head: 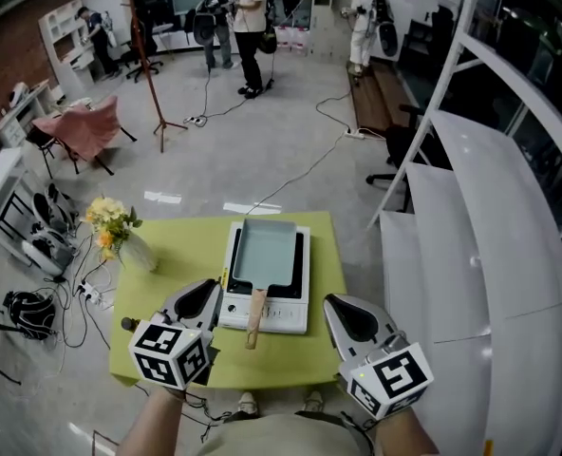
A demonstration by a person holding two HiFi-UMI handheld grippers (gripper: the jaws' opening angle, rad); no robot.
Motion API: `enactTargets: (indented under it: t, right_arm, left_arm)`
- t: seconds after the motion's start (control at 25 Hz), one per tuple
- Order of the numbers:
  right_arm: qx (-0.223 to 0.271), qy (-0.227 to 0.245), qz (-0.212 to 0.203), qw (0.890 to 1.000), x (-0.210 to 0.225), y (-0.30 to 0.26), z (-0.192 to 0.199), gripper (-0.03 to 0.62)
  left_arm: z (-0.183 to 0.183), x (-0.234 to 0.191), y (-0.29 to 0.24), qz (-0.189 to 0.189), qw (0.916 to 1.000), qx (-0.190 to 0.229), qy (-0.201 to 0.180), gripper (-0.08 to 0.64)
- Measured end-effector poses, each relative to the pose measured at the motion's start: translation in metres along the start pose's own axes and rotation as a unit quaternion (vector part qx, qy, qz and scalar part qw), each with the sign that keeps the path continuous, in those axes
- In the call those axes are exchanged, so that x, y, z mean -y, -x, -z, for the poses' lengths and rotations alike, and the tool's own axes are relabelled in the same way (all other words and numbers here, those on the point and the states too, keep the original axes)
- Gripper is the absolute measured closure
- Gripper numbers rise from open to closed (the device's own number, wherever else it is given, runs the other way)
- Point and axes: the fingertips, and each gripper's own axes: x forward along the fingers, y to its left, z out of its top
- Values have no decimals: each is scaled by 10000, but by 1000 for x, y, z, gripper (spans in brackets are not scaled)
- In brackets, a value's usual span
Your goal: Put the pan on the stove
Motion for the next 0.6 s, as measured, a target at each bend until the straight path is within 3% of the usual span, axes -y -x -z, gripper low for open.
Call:
enactTargets:
  t: [0.16,0.36,0.6]
  right_arm:
    - [470,228,-77,9986,-18,12,-40,586]
    - [1242,177,168,9920,-24,35,-80,586]
    - [1279,278,263,9910,-33,50,-88,586]
  left_arm:
    - [-38,10,31,31,9981,535,-291,526]
    - [-76,24,69,-158,9903,1070,-871,548]
    - [-87,47,98,-176,9810,1203,-1514,549]
